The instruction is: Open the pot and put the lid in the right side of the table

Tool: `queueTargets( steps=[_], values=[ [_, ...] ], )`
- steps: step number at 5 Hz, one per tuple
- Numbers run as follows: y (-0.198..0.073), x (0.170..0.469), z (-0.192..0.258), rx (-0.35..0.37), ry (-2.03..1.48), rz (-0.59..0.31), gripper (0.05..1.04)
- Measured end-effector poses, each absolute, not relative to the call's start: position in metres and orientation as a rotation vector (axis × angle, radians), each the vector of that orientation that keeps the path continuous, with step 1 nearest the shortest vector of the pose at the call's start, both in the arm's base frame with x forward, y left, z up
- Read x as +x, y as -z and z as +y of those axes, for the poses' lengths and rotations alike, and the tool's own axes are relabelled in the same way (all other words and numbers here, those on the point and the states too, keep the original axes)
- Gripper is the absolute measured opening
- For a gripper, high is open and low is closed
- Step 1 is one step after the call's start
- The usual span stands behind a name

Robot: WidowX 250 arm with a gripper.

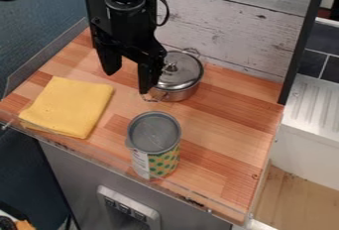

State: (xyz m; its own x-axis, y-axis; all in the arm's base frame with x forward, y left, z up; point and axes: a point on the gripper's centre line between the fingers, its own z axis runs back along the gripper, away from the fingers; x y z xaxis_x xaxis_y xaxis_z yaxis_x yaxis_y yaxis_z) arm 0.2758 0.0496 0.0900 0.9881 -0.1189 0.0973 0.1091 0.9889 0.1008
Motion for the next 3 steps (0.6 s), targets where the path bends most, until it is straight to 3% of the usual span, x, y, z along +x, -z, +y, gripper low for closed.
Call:
queueTargets(
  steps=[1, 3],
  values=[
    [-0.082, 0.274, 0.049, 0.088, 0.112, -0.075, 0.999],
    [-0.065, 0.319, 0.055, 0.079, 0.075, -0.059, 0.999]
  ],
)
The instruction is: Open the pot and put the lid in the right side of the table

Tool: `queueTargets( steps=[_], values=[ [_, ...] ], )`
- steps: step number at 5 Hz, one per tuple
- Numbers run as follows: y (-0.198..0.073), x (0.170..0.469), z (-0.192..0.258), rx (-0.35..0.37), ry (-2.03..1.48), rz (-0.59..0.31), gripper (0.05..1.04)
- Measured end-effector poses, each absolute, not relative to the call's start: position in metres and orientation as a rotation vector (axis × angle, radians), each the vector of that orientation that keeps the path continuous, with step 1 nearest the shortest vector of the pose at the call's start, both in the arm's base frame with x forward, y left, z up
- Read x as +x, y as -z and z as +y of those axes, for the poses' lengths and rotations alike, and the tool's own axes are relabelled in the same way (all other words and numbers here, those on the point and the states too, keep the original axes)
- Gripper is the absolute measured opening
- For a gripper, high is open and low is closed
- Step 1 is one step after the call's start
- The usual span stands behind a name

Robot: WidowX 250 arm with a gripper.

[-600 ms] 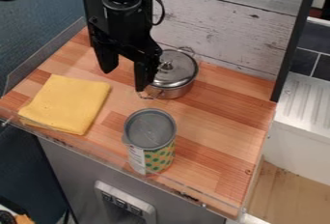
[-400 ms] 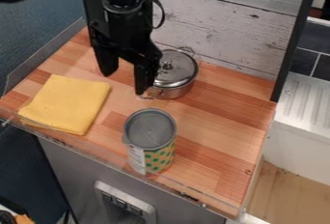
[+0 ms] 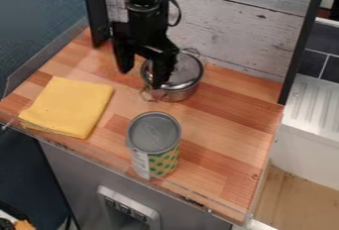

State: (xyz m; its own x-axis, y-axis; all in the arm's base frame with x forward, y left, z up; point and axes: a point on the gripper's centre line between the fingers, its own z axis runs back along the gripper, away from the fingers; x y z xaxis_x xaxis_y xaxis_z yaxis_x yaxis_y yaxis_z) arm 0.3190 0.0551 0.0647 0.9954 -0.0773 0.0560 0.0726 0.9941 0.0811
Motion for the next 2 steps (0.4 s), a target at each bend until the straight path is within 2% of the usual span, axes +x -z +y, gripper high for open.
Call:
queueTargets(
  steps=[2],
  values=[
    [-0.053, 0.360, 0.058, 0.076, 0.061, -0.082, 0.995]
  ],
)
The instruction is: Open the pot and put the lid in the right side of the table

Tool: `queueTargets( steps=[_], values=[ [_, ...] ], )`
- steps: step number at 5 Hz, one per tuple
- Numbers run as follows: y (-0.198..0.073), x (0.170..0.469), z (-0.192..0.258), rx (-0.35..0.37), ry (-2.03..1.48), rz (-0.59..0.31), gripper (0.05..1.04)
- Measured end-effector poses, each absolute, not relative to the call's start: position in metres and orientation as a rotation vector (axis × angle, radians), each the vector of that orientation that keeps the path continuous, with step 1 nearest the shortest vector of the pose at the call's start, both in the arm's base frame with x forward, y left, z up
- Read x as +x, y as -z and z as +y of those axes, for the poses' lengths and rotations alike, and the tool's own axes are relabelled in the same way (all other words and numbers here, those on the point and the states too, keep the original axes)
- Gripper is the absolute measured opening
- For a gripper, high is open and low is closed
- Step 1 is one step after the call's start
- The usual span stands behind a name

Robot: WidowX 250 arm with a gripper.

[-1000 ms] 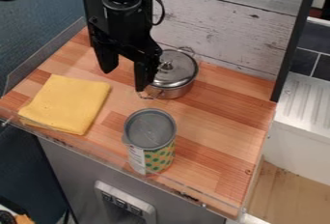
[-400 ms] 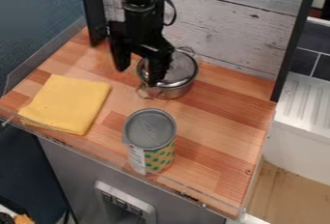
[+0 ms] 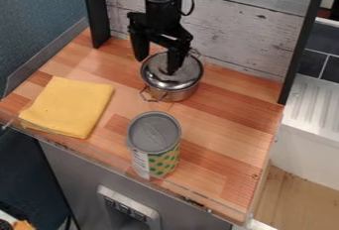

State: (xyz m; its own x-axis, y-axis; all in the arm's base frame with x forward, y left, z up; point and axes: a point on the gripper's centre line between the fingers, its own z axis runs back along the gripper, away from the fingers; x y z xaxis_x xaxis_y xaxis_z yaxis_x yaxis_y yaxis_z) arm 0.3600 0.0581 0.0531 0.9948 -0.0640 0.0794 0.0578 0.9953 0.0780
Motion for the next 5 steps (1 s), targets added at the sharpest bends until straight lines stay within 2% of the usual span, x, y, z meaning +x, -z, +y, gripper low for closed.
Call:
queueTargets(
  steps=[1, 3, 4, 5],
  values=[
    [-0.039, 0.370, 0.057, 0.076, 0.063, -0.062, 0.938],
    [-0.037, 0.385, 0.051, 0.074, 0.075, -0.085, 0.370],
    [-0.036, 0.382, 0.048, 0.061, 0.078, -0.082, 0.282],
    [-0.043, 0.372, 0.039, 0.044, 0.112, -0.090, 0.282]
  ],
)
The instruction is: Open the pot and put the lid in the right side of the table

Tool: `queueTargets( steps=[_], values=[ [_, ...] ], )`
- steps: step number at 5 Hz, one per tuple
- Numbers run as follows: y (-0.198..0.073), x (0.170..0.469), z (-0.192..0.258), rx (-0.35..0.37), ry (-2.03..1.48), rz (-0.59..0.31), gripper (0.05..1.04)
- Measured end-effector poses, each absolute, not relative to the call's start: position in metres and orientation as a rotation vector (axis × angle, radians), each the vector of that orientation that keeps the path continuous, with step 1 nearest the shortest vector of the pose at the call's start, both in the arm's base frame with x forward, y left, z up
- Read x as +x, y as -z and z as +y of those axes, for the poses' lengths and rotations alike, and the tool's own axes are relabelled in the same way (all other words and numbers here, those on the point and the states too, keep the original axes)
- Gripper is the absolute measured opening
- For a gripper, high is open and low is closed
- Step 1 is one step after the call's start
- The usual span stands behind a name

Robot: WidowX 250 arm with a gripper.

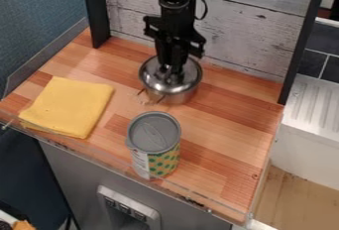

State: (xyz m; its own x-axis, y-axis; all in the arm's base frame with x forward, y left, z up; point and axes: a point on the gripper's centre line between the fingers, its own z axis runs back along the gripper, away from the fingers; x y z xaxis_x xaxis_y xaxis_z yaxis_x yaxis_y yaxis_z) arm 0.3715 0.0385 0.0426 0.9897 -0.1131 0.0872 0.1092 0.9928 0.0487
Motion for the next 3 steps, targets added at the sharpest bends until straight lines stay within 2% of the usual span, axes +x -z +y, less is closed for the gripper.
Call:
queueTargets(
  steps=[1, 3],
  values=[
    [-0.080, 0.367, 0.011, 0.050, 0.192, -0.194, 0.282],
    [-0.063, 0.342, -0.040, 0.019, 0.365, -0.152, 0.282]
  ],
)
